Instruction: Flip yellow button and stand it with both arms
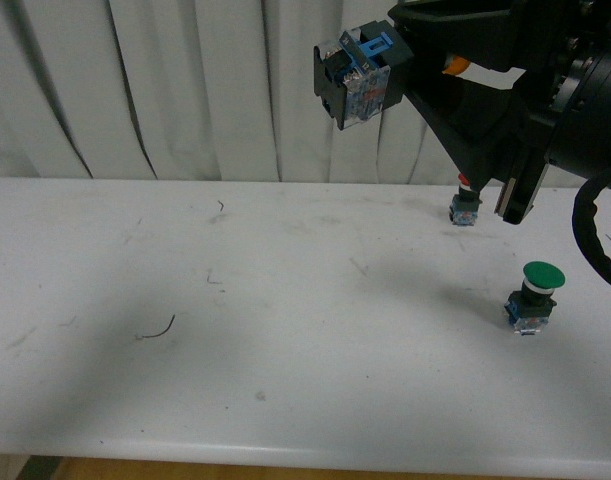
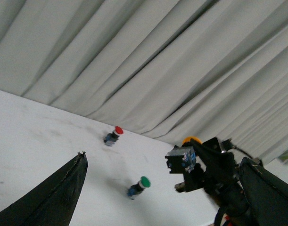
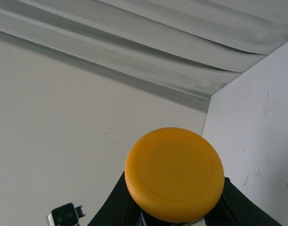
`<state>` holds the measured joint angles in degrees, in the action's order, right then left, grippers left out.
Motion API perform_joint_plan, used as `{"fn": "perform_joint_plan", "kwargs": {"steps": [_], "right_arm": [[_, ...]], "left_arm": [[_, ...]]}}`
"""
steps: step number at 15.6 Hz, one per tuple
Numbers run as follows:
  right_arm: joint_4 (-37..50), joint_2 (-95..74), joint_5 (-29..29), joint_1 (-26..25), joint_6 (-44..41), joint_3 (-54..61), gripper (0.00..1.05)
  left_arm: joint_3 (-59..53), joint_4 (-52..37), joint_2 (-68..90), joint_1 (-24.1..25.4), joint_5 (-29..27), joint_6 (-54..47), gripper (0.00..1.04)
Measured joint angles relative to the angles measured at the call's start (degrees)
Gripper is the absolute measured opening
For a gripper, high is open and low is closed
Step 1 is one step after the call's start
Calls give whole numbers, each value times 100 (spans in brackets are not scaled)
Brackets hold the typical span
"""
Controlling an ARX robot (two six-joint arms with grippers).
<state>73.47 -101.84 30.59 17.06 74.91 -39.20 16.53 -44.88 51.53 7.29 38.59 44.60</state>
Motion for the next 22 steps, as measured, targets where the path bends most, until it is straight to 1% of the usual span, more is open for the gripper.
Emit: {"fn": "perform_joint_plan", "kwargs": {"steps": [1,2,3,4,5,6,8,10,11,16,17,18,22], "right_arm": [[2,0,4,2,-4,0,29],[0,0,4,-28,-15,0,29],[2,0,-4,-57,-22,-2,29],[-4,0,-13,-72,-26,-2,29],[4,0,-11,-72,-42,-4,29],[11,0,-11,-74,-50,-7,29],[0,0,-26,-74,-66,-7,29],[0,0,-42,-74,-85,-7,29],[0,0,-42,-74,-85,-7,29],[4,-46,-59,-74,-101,-20,29],[0,-46,-63,-76,-101,-22,29],[0,-50,-68,-98,-101,-26,29],[4,-155,-83,-138,-98,-35,29]], "left_arm": [[-4,986,-848,4,-249,-925,98],[39,2100,-1644,-144,-931,-1808,93],[52,3187,-2496,-651,-2319,-2723,81],[-61,3648,-3034,-793,-3049,-3495,70],[-256,3757,-3195,-745,-3707,-3847,59],[-463,3770,-3222,-684,-3864,-4083,48],[-728,3759,-3425,-741,-3856,-4312,25],[-841,3713,-3661,-741,-3860,-4356,5],[-940,3720,-3720,-741,-3862,-4365,2],[-1204,3816,-4048,-741,-3860,-4371,2],[-1241,4489,-4520,-741,-3858,-4371,2],[-1353,4588,-4868,-741,-3860,-4374,2],[-1543,4481,-5108,-741,-3860,-4371,2]]}}
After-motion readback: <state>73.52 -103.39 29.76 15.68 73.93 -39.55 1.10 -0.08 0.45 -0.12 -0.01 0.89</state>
